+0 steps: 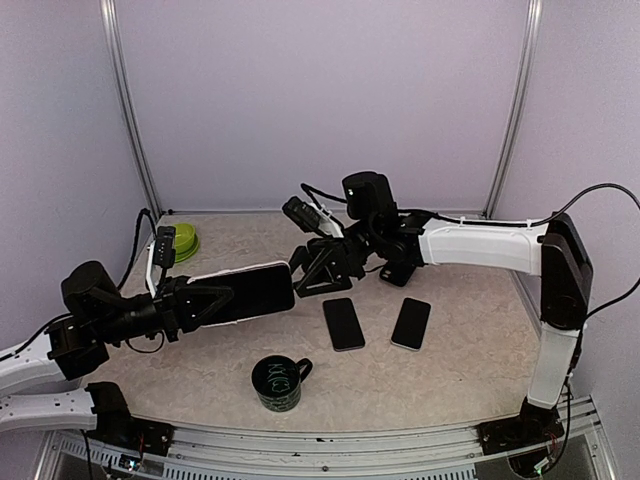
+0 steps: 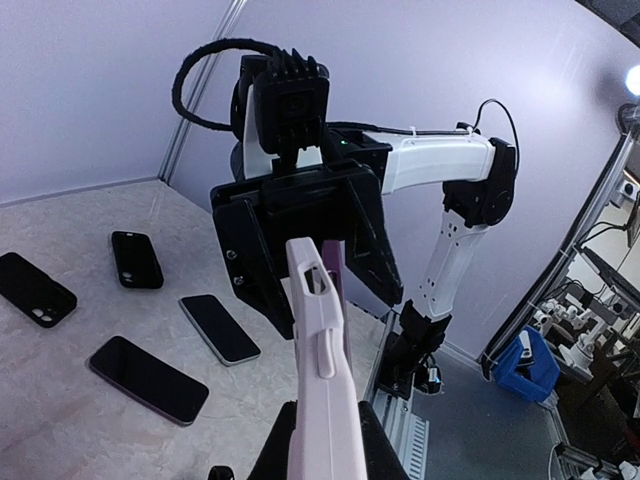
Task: Put the phone into the phone case
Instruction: Press the bottom corners of the phone case.
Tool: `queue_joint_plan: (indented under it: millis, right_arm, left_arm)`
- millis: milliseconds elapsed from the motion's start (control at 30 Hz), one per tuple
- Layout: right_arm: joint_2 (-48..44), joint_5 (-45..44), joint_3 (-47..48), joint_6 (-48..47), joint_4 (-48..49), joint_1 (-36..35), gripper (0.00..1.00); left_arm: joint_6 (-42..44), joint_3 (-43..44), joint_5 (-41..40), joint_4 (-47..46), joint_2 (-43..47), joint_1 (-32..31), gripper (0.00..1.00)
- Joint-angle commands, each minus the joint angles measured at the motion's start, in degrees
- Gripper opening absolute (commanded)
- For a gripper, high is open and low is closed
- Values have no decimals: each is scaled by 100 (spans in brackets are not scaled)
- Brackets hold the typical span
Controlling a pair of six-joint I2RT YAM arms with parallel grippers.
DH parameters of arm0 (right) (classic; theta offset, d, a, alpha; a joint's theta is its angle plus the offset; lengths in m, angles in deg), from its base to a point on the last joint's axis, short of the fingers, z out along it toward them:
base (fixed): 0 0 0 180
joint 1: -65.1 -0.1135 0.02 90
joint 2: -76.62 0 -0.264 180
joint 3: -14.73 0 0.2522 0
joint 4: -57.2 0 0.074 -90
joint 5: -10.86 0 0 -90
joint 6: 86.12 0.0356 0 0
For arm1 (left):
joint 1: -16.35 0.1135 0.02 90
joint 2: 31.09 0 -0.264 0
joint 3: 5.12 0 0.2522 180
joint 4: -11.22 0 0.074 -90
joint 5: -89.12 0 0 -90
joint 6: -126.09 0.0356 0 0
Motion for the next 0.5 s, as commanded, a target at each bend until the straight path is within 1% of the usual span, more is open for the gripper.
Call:
queue_joint_plan:
  millis: [0,133,233,333,467]
  right_arm:
    - [173,256,148,342,498,-124,56]
    - [210,299,143,555,732,-176,52]
    - [221,316,172,621,813,-221,50]
    - [253,331,216,687,860,-243,44]
    - [310,358,261,819,970,-273,32]
  left_arm:
    - [-12,-40,51,-606,57,-23,0]
    - [-31,-72,58,-617,59,-23,0]
    - [-31,-77,48,-601,77,-23,0]
    - [-24,-83,21,-562,85,-23,0]
    - [-40,-121,-25,-548,137,-22,0]
